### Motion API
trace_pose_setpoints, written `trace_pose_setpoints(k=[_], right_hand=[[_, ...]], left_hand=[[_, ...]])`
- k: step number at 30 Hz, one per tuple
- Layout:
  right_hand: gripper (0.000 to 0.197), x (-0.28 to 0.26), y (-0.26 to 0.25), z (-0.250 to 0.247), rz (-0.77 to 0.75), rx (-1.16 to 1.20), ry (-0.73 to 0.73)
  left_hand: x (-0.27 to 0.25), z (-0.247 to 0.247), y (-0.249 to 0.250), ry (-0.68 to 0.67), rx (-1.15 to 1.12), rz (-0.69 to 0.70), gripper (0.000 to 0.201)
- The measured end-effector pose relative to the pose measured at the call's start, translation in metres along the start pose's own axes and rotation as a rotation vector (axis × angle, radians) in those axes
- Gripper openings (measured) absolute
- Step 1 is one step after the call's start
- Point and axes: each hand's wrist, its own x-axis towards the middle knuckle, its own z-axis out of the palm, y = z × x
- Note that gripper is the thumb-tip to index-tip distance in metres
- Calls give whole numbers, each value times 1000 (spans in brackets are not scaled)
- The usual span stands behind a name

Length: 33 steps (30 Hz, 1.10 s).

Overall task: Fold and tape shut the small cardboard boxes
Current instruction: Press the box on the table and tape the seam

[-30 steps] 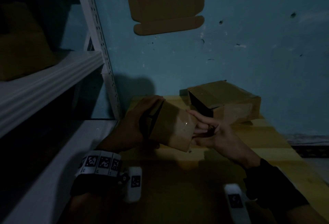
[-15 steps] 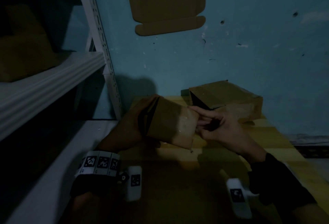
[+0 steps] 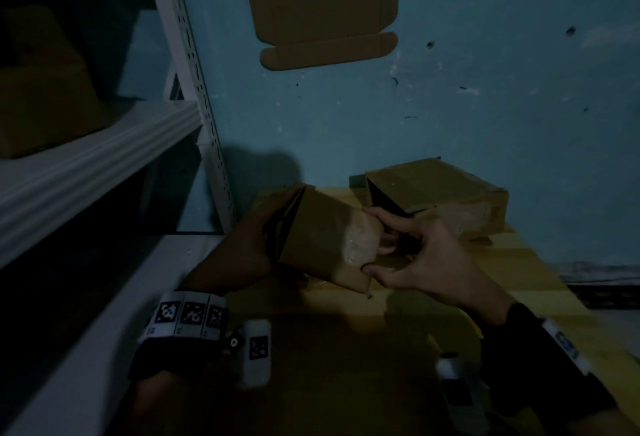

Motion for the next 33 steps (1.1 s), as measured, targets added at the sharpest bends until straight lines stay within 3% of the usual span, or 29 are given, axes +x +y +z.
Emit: trace_pose_setpoints(k=[6,10,15,18,22,26,33], right_hand=[[82,0,2,0,-45,-17,23],[81,-1,2,3,-73,-70,37],[81,-3,2,5,-120,-150,62],[80,-3,2,6,-133,-160,69],[75,-2,3,7,-158,-195,74],[62,0,5,10,-160,-215,52],[58,1,-2,4,-161,-194,9]], left_hand=[[1,-2,-6,30,44,-4,93],[2,0,-3,-13,111,39,118],[3,2,0,-5,100,57,102],[3,1,-4,-3,125,78,116],[2,2,-4,10,104,70,102],[3,1,-10,0,129,56,116],[2,2,-5,8,113,60,109]])
